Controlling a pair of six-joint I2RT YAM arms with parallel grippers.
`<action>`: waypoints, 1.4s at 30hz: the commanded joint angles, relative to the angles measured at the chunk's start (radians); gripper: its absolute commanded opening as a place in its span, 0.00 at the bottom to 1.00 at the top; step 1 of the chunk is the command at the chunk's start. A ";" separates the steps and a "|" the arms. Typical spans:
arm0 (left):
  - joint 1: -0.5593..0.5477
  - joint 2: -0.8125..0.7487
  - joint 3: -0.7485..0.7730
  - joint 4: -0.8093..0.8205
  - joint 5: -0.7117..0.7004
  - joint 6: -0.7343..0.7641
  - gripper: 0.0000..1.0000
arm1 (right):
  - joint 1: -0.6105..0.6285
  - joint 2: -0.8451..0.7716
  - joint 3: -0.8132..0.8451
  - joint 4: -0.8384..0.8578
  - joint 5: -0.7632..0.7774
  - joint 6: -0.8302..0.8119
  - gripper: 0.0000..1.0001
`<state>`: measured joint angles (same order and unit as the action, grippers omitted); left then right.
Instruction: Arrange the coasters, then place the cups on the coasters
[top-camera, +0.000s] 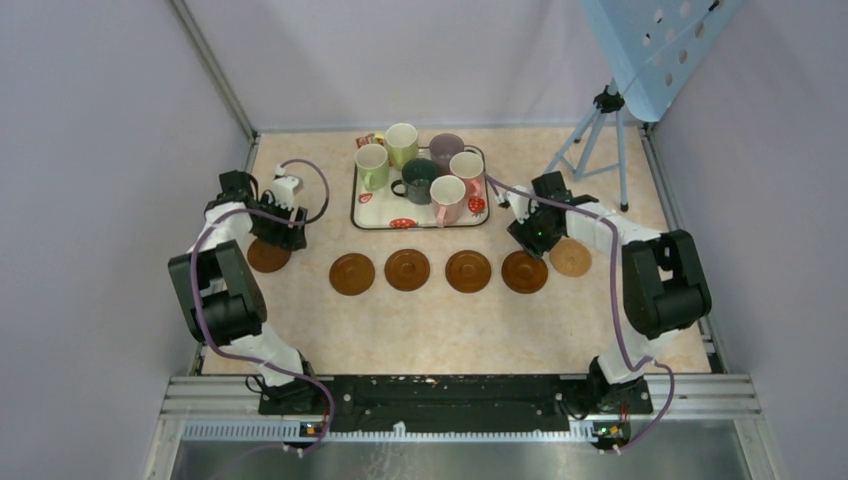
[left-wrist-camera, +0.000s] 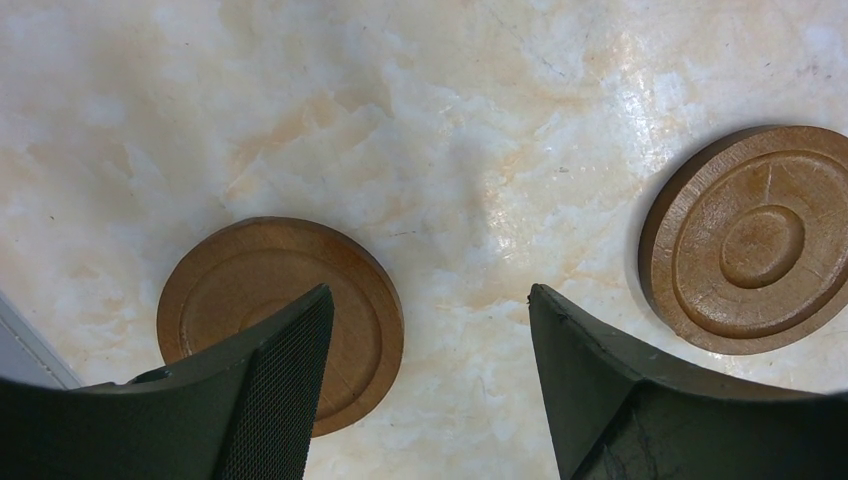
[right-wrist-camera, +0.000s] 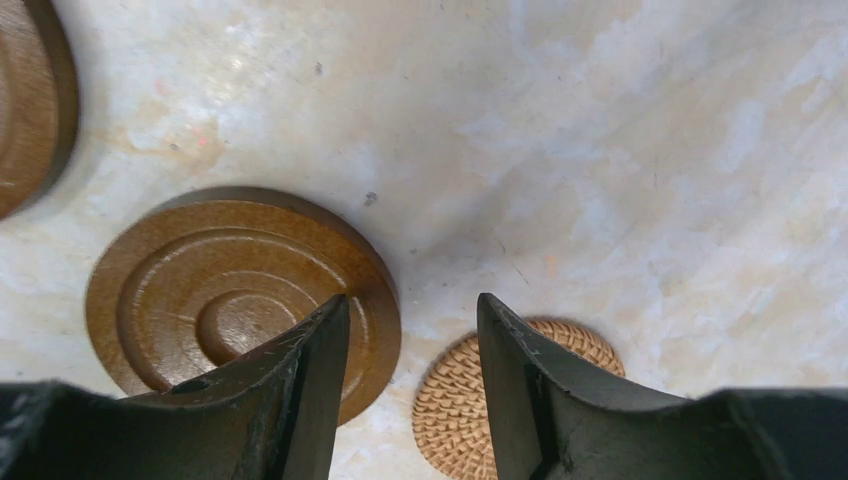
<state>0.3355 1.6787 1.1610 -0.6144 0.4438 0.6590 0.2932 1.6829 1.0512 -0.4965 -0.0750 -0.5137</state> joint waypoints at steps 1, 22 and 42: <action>0.016 0.006 0.026 -0.021 0.006 0.001 0.77 | -0.008 -0.064 0.053 -0.005 -0.101 0.001 0.51; 0.122 0.176 0.076 -0.122 -0.045 0.065 0.66 | -0.049 -0.192 0.063 -0.129 -0.175 0.059 0.54; 0.126 -0.056 -0.264 -0.179 0.007 0.282 0.50 | -0.092 -0.256 0.010 -0.174 -0.165 0.067 0.54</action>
<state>0.4564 1.6302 0.9634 -0.6662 0.4206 0.8894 0.2131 1.4532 1.0542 -0.6807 -0.2386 -0.4591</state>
